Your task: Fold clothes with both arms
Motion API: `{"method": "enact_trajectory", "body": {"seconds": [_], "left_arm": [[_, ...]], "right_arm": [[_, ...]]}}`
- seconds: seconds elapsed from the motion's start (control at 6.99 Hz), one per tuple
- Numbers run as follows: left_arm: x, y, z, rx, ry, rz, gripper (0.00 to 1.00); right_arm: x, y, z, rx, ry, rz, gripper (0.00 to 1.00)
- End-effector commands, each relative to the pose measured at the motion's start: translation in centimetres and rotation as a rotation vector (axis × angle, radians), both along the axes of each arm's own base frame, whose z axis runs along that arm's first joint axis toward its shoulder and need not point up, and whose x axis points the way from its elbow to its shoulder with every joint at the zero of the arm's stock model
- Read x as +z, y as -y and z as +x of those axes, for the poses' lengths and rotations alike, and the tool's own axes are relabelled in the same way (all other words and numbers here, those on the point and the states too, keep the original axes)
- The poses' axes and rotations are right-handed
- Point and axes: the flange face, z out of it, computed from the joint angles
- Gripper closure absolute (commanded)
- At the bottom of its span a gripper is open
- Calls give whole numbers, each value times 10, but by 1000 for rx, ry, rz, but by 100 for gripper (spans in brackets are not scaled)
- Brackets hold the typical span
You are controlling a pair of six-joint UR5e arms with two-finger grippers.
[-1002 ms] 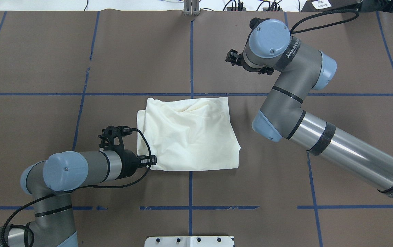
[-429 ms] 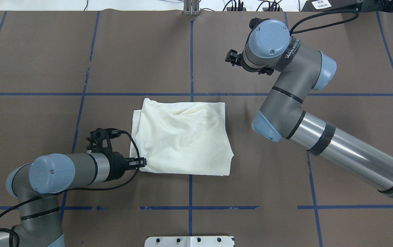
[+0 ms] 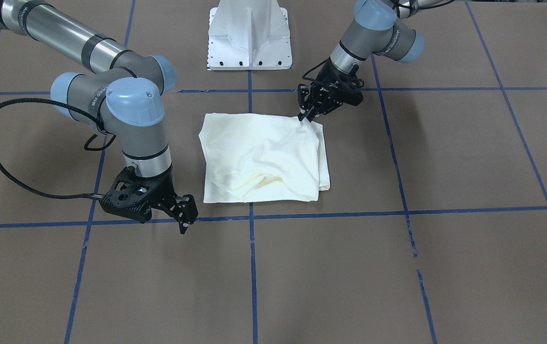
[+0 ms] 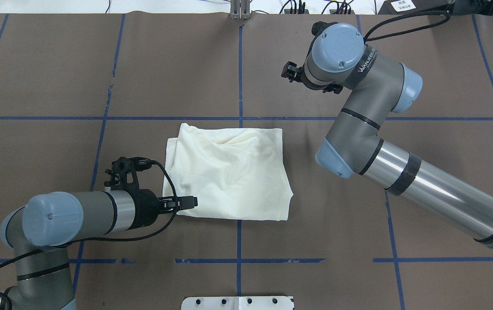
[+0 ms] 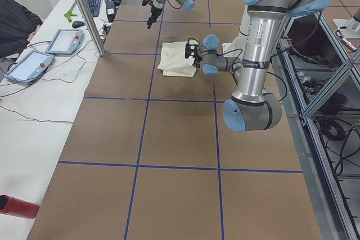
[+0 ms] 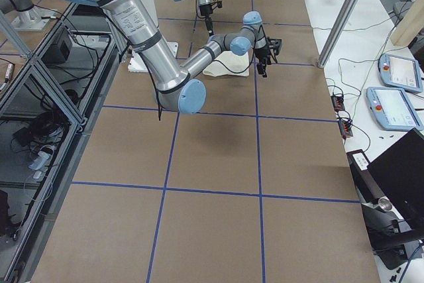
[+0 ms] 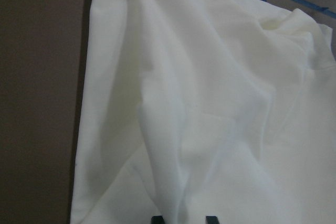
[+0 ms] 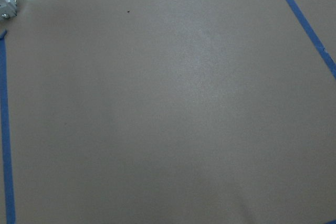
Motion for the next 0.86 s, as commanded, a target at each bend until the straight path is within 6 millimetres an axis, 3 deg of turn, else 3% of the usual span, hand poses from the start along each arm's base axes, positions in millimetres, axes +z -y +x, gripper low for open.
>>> {"method": "enact_trajectory", "body": {"seconds": [0.0, 0.29, 0.57, 0.72], "left_arm": [[-11, 3, 9, -12, -14, -38, 0], [4, 14, 38, -21, 32, -56, 0], [14, 23, 49, -31, 58, -64, 0], [29, 24, 57, -27, 88, -75, 0]], "right_arm": [[-1, 0, 0, -1, 2, 2, 0], [0, -1, 1, -1, 1, 1, 0], [2, -1, 1, -1, -1, -1, 0], [2, -1, 1, -1, -1, -1, 0]]}}
